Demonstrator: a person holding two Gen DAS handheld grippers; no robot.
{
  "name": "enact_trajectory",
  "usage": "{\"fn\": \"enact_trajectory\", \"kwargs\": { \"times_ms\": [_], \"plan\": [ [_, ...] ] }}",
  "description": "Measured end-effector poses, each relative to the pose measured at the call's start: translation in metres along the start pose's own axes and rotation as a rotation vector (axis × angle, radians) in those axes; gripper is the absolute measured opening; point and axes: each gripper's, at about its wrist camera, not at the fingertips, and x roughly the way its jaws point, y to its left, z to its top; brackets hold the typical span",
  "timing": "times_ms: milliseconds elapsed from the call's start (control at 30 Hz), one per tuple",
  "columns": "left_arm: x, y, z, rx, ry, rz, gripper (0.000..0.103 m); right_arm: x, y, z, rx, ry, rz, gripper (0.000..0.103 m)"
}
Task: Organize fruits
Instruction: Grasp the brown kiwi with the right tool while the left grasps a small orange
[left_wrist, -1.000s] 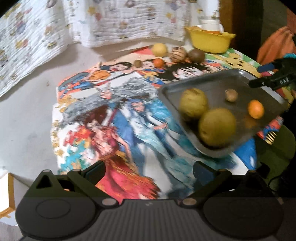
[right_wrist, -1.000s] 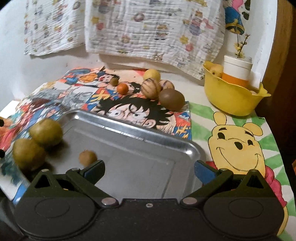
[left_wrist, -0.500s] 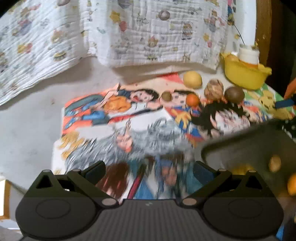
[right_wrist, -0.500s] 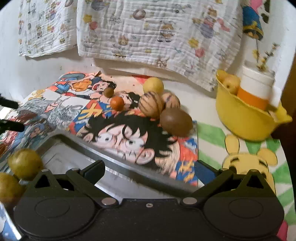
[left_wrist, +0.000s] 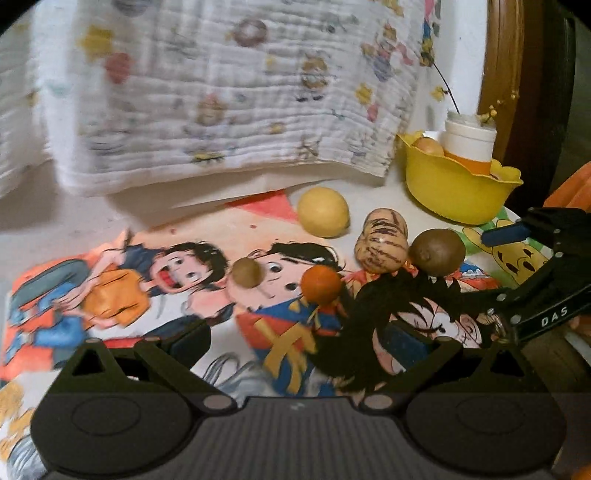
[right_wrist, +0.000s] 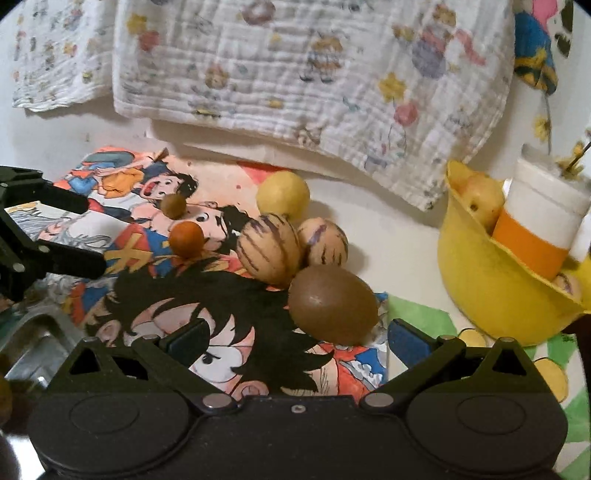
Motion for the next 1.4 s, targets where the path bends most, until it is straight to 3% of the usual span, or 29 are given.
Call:
{"fn": "enact_trajectory", "kwargs": {
  "times_ms": [400,767,1033,1400],
  "plan": [
    [0.047,-0.004,0.014,0.025,-0.012,-0.038,0.099,0.036,-0.018,0.004,0.095,0.0,0.007,0.098],
    [0.067,-0.005,0.018,0.003,-0.005,-0.031,0.076,0.049,-0.026,0.002,0.134,-0.012,-0.018,0.075],
    [0.072,-0.016,0.022,0.057,-0.008,-0.057,0.038,0.047,-0.028,-0.001,0.135,-0.034,-0.02,0.066],
    [0.05,-0.024,0.025,0.036,-0.001,-0.073,0.036,0.029,-0.022,-0.005,0.129,-0.07,-0.011,0.065]
  ]
}}
